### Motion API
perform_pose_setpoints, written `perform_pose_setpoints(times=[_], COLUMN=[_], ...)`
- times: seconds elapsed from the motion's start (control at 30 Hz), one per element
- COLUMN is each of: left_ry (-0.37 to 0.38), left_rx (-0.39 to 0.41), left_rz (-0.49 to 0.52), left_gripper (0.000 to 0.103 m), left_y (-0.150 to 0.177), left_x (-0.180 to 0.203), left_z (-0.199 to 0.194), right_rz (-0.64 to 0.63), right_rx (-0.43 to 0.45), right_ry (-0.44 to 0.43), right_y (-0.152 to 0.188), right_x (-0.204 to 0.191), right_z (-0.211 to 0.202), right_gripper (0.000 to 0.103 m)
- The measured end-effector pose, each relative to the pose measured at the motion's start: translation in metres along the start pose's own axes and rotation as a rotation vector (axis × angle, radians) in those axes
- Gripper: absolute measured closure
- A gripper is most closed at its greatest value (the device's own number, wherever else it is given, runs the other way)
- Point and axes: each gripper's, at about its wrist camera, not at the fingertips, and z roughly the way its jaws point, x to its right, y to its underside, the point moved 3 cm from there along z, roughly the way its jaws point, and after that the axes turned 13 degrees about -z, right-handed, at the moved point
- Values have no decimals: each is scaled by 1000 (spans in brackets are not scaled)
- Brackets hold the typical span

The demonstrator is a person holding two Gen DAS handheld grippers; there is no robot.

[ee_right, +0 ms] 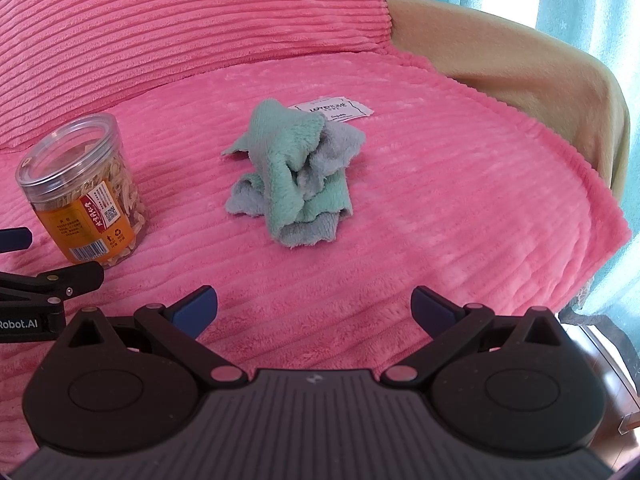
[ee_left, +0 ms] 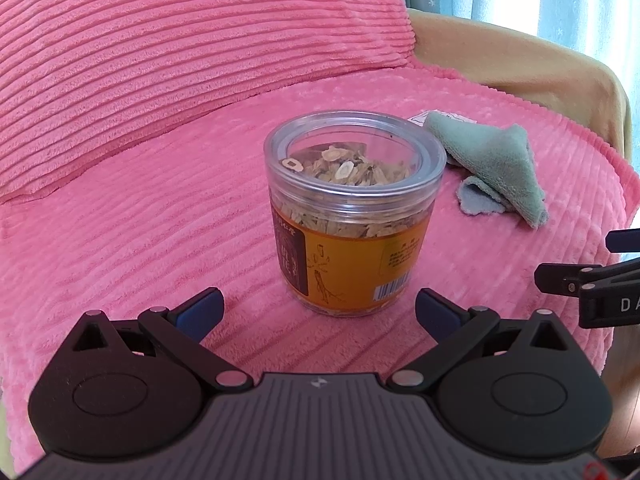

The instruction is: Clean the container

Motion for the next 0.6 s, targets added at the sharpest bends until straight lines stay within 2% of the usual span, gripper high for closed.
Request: perform_pose_setpoints(times=[0.6], left_ry=[2], left_rx=[-2], left_rz=[1], left_gripper=[1], left_y=[1], left_x=[0], left_z=[2], right_rz=[0], right_rx=[-15], right_ry=[1], right_y=[1], right_x=[-2], right_z=[4], right_gripper=[1])
